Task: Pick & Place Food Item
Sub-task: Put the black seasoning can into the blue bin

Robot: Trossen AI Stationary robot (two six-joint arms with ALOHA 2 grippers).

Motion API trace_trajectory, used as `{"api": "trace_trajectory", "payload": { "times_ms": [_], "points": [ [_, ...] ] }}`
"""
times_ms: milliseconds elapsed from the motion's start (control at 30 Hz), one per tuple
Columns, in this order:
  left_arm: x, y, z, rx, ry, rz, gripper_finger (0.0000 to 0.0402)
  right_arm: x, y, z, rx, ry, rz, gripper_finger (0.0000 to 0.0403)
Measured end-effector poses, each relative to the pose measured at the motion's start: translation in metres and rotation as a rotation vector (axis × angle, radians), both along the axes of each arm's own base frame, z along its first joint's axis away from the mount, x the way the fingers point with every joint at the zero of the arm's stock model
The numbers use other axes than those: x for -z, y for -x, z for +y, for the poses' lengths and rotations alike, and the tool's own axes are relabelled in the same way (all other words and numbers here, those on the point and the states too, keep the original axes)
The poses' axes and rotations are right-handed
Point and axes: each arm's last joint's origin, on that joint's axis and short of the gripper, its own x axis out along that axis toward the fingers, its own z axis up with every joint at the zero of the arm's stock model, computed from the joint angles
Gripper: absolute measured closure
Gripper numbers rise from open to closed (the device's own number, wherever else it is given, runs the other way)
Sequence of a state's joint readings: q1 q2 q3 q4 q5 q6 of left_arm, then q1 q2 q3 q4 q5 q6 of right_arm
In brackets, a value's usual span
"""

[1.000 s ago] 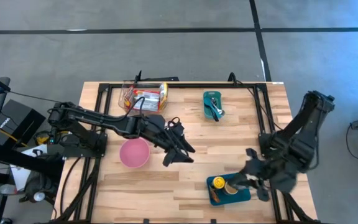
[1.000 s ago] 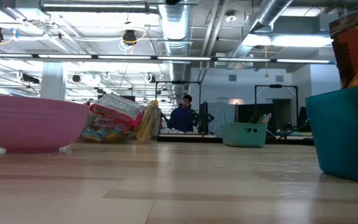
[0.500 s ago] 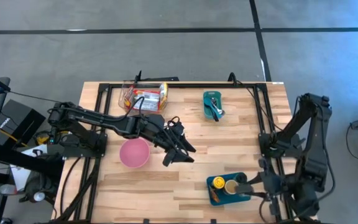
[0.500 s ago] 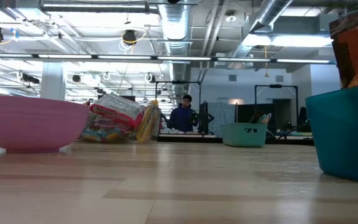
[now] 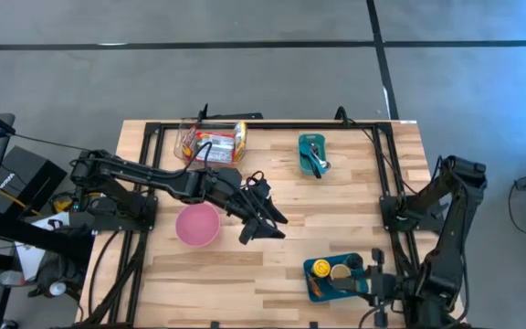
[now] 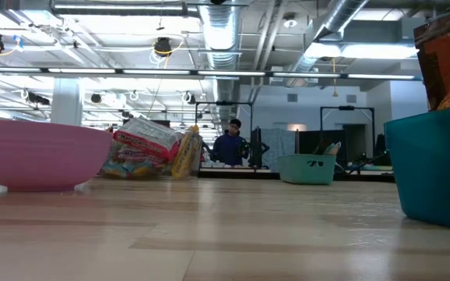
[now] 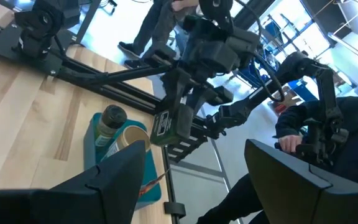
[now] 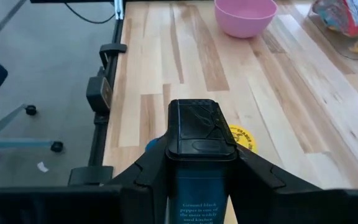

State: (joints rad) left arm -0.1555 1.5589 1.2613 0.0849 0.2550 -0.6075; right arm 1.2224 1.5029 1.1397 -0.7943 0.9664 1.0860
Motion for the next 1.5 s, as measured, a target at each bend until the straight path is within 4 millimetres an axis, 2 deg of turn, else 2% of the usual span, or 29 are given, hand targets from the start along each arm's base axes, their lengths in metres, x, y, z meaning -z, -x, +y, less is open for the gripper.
{"api": "trace_trajectory", "payload": {
  "times_ms": [267, 500, 767, 1000, 1167, 1500],
  "points": [
    [0.000, 0.000, 0.000, 0.000, 0.000, -0.001, 0.0131, 0.018, -0.012, 0.017, 0.038, -0.034, -0.044, 0.0282],
    [0.000, 0.000, 0.000, 0.000, 0.001, -0.004, 0.0131, 0.042, -0.017, 0.031, 0.070, -0.033, -0.052, 0.0282],
    [-0.001, 0.000, 0.000, 0.000, 0.001, -0.006, 0.0131, 0.064, -0.024, 0.035, 0.173, -0.056, -0.112, 0.0282],
    [-0.001, 0.000, 0.000, 0.000, 0.001, -0.006, 0.0131, 0.075, -0.039, 0.031, 0.226, -0.034, -0.107, 0.0279],
    [-0.001, 0.000, 0.000, 0.000, 0.001, -0.006, 0.0131, 0.075, -0.047, 0.027, 0.252, -0.035, -0.108, 0.0278],
    [-0.001, 0.000, 0.000, 0.000, 0.001, -0.006, 0.0131, 0.075, -0.051, 0.025, 0.261, -0.029, -0.103, 0.0277]
  ]
}}
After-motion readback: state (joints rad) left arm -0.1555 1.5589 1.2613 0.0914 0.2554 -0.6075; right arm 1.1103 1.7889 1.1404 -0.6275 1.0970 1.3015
